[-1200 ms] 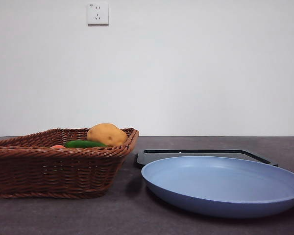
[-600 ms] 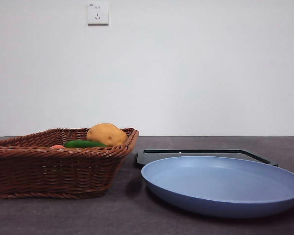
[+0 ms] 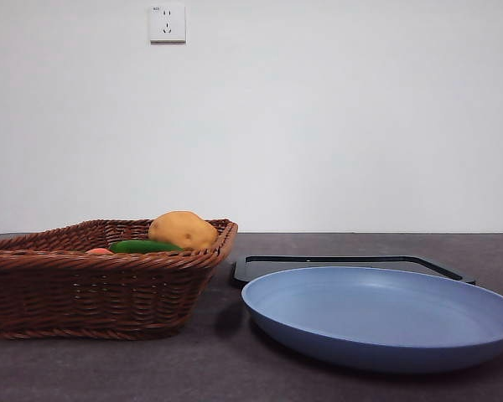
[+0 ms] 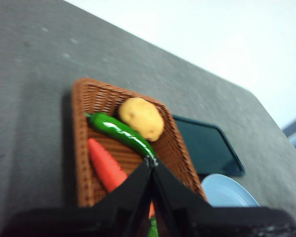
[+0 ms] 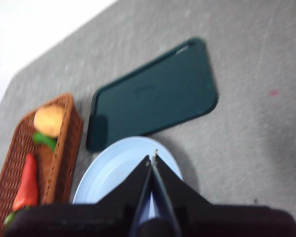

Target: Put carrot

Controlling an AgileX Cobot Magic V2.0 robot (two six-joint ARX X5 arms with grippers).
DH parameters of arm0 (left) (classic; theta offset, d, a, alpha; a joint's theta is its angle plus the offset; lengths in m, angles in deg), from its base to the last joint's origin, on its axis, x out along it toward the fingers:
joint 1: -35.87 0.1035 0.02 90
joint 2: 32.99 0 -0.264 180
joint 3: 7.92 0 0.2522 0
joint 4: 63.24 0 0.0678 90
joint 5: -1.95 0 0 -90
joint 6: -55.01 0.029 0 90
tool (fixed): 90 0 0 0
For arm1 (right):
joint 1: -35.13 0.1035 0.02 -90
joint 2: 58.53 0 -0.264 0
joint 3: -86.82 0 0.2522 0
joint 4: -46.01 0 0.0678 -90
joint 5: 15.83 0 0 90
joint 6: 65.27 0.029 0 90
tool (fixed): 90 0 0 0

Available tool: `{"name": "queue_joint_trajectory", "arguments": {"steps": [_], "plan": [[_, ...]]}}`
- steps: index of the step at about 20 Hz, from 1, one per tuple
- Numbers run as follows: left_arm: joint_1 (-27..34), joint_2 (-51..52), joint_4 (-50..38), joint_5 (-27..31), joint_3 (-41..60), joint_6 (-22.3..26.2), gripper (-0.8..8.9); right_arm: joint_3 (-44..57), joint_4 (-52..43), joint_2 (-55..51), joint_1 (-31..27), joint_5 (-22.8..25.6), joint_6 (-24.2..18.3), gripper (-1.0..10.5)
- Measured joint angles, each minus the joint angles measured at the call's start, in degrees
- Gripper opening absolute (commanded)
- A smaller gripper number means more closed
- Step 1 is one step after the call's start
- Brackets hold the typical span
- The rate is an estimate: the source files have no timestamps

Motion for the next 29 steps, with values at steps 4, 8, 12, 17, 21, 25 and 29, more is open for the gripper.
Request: {"name": "queue_joint_trajectory", "arguments": {"steps": [4, 8, 12, 17, 21, 25, 29], "plan": [[-3.6, -12.0, 10.2, -1.5, -10.4, 7.8, 0.07, -6.9, 7.7, 11.9, 0.0, -3.7, -5.9, 0.0], [-9.3, -20.4, 17.2, -1.5, -16.9, 14.4, 0.07, -9.6, 13.5, 23.3, 0.0, -4.1, -12.3, 0.4], [-14.6, -25.0, 17.1, -1.5, -17.5, 16.1, 1.49, -9.6, 13.6, 32.2, 0.0, -4.1, -14.5, 1.7], [-17.7, -26.6, 15.1, -0.9, -17.5, 16.3, 2.82, -9.6, 9.2, 42.0, 3.3, -4.1, -14.9, 2.3], [-18.8, -26.6, 14.0, 1.4, -17.5, 16.2, 3.0, -9.6, 1.1, 48.2, 8.8, -4.0, -12.1, 2.3], [-18.8, -26.6, 14.1, 1.6, -17.5, 16.2, 3.0, -9.6, -1.6, 52.0, 10.3, -3.9, -9.2, 0.7], [-19.0, -26.6, 14.0, 1.6, -17.5, 16.0, 3.09, -9.6, -1.5, 52.3, 10.3, -3.5, -8.2, 0.0]]}}
